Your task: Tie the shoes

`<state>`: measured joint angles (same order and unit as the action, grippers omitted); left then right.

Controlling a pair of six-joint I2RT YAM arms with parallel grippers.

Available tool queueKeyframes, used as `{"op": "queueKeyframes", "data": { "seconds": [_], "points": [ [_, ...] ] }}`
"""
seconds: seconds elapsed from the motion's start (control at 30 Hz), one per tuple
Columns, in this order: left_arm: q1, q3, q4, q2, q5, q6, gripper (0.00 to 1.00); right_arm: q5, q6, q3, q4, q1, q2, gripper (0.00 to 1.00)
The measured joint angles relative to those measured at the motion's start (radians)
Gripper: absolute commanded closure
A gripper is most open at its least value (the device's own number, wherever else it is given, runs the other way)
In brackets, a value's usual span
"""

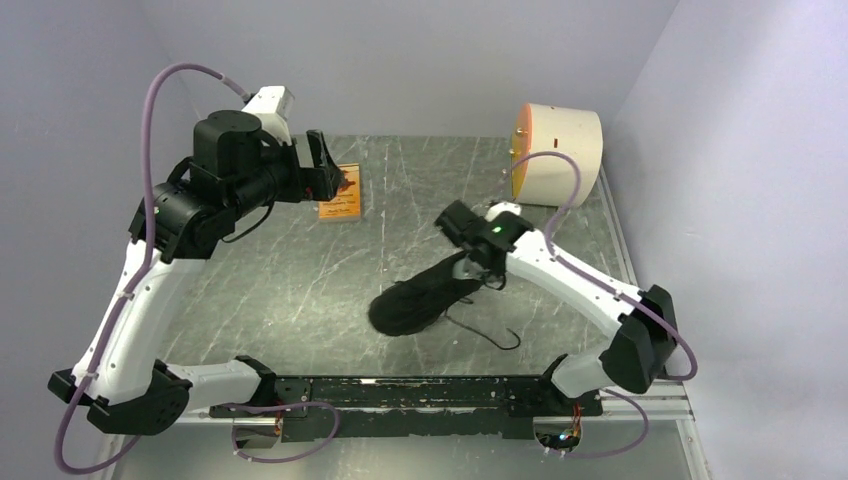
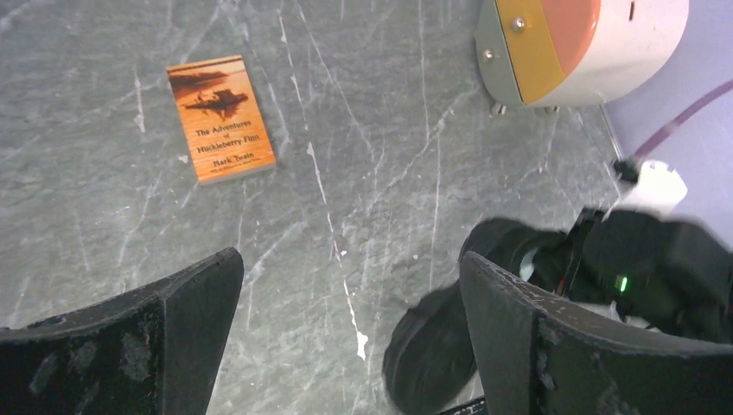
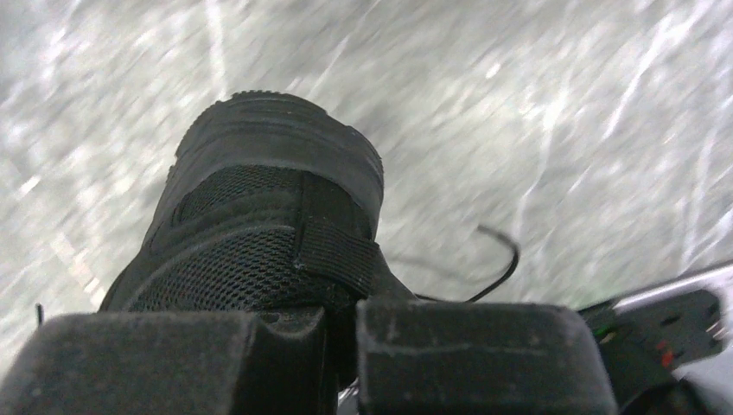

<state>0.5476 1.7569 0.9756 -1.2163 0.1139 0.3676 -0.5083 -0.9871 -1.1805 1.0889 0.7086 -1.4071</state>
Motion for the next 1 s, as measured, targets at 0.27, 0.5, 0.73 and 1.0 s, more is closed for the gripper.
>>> {"op": "queueKeyframes", "data": {
  "seconds": [0.27,0.5,0.73,1.0],
  "points": [
    [0.001,0.047,0.043,0.037,0.085,0.015,0.0,0.024,-0.45,-0.259,0.206,0.325,-0.241,0.98],
    [0.001,0.005,0.073,0.099,0.089,0.084,0.0,-0.02,-0.587,-0.276,0.24,0.269,-0.431,0.49],
    [0.002,-0.052,0.115,0.132,0.092,0.141,0.0,0.023,-0.322,-0.195,0.094,0.241,-0.315,0.23],
    [0.002,-0.167,0.093,0.162,0.035,0.197,0.0,0.201,0.409,-0.116,-0.109,0.237,0.091,0.19]
  ]
}}
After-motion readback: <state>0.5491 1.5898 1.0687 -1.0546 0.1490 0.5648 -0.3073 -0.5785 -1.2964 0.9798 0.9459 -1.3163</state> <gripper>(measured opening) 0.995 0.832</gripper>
